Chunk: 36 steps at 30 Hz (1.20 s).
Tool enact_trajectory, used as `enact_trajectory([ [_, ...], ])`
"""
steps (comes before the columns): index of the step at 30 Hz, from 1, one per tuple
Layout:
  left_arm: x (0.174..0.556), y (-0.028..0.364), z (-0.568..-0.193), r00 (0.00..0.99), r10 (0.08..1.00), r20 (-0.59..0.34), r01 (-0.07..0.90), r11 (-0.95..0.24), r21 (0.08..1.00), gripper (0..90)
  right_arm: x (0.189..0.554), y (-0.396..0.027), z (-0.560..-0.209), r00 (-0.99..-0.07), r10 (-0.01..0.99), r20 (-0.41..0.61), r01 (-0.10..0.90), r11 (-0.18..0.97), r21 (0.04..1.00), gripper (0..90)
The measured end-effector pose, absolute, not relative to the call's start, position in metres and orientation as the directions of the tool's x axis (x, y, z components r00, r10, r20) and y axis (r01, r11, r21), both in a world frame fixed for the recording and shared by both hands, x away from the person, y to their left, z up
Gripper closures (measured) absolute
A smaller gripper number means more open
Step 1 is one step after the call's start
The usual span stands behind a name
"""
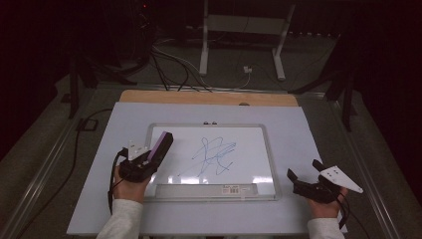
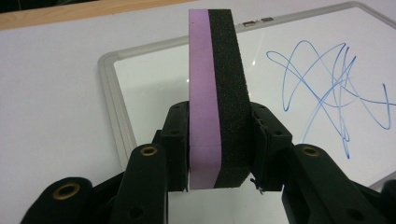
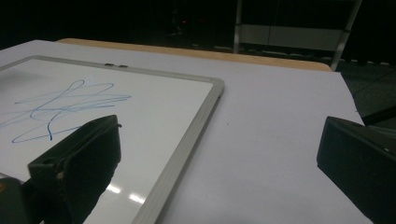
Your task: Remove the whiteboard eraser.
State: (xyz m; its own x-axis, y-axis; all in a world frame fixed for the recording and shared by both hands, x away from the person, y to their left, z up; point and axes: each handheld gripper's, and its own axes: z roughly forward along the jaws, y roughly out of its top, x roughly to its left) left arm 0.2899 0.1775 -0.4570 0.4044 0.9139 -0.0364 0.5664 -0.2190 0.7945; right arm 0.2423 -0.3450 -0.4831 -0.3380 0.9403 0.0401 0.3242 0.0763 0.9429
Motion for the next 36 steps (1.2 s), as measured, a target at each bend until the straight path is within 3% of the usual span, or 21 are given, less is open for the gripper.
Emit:
enact_trajectory([
  [36,0.335,0.154,-0.459,0.455,0.888,0.069,0.521,-0.328,0.788,64.4,0.244,-0.344,-0.484,-0.340,0.939,0.038,0.328,0.081,0.941,0.0],
])
